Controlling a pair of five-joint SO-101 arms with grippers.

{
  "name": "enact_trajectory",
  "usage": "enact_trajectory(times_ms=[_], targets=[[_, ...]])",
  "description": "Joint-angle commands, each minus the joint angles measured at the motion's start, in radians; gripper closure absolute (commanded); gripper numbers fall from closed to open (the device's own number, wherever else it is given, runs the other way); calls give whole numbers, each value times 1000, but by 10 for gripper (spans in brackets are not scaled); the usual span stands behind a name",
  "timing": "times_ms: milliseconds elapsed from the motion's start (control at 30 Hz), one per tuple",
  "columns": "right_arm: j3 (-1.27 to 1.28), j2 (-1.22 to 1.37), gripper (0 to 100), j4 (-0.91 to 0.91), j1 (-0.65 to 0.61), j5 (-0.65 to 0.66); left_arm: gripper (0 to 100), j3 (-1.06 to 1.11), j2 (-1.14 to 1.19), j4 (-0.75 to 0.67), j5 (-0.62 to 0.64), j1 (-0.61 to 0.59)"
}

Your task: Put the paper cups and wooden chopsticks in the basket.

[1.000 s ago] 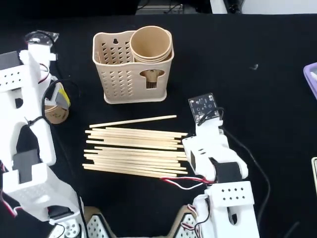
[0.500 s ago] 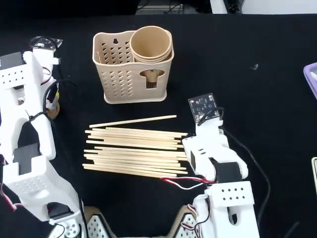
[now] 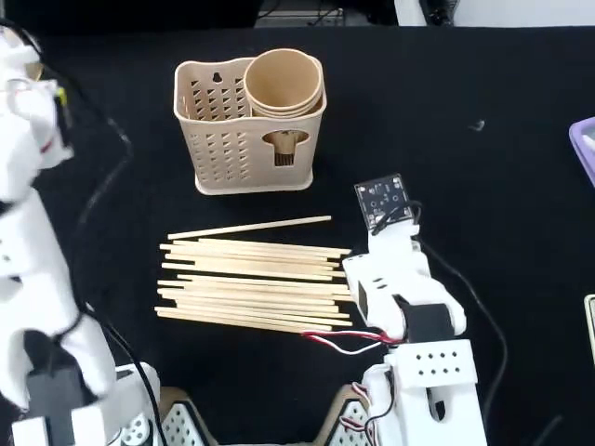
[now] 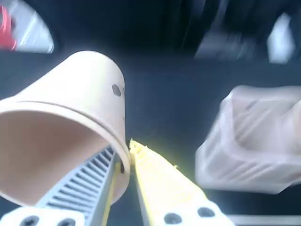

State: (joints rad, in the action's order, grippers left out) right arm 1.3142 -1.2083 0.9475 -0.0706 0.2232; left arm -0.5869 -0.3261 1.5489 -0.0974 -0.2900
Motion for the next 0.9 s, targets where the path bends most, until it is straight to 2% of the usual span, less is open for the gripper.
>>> enact_trajectory(times_ms=[0,233,400,700,867], targets=[[5,-19,850,-34,12,2,971,-44,-35,-37,31,166],[8,-19,850,-34,12,2,971,-90,-34,-83,28,450],[8,-19,850,-34,12,2,971,-73,3,-109,26,598],[10,-19,850,-34,12,2,971,-71,186,-104,-46,661],[10,-19,850,-34,12,2,971,-125,275,-34,-123,661]])
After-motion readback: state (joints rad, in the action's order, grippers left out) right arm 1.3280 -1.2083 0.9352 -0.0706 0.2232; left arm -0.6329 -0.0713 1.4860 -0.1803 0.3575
